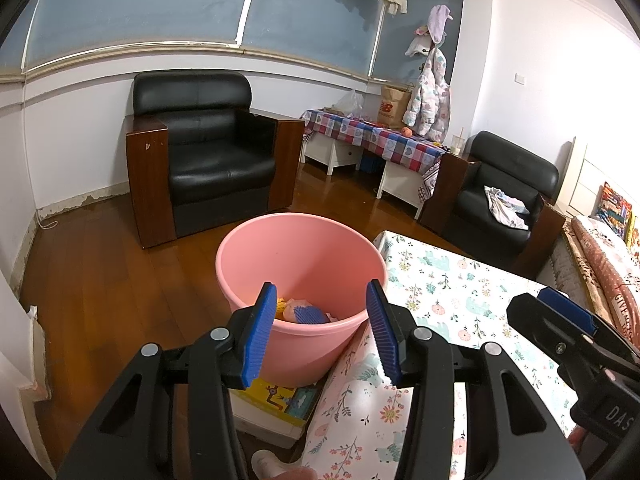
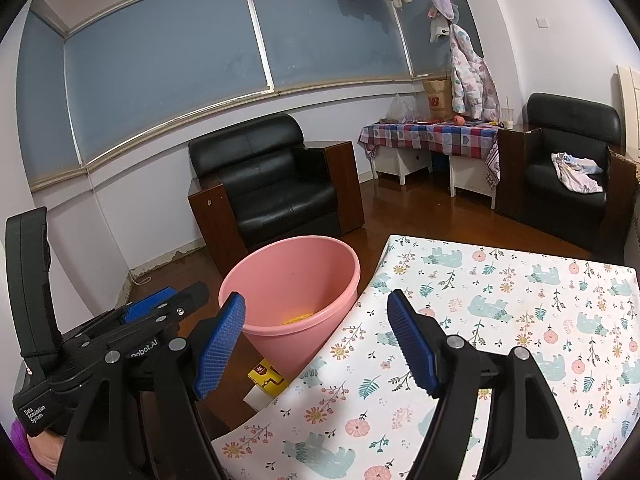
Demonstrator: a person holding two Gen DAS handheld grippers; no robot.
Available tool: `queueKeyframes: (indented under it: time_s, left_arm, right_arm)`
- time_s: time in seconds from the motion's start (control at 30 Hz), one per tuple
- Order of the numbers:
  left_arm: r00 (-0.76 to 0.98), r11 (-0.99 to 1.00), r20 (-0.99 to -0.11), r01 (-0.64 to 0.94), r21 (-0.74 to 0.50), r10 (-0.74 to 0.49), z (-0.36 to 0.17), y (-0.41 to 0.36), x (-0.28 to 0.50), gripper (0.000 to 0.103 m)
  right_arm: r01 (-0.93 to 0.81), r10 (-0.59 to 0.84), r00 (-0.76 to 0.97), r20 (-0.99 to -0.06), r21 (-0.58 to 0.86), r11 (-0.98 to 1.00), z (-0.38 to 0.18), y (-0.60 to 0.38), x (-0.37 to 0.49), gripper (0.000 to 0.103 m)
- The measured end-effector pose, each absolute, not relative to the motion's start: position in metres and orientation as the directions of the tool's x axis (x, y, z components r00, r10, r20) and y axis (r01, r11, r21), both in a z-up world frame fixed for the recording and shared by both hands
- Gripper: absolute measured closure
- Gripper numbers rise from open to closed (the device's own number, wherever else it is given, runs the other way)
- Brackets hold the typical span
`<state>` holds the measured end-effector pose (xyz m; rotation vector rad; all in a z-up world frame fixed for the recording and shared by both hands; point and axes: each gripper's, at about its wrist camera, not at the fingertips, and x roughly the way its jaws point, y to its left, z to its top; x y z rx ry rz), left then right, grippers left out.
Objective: Collect trash
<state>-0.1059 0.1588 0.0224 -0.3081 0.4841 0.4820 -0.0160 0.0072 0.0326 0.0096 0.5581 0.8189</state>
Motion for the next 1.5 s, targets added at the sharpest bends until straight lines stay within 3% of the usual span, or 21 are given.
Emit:
queueKeyframes:
  time_s: [1.5]
  left_arm:
    - [0.771,0.844,-0.518,-0.512,-0.16,0.37,0.0196,0.152,-0.1043,0.056]
  right_arm:
    - [-0.687,0.694,0.547,-0.468,0.223,0.691,0.0305,-0.0005,-0.02,0.031]
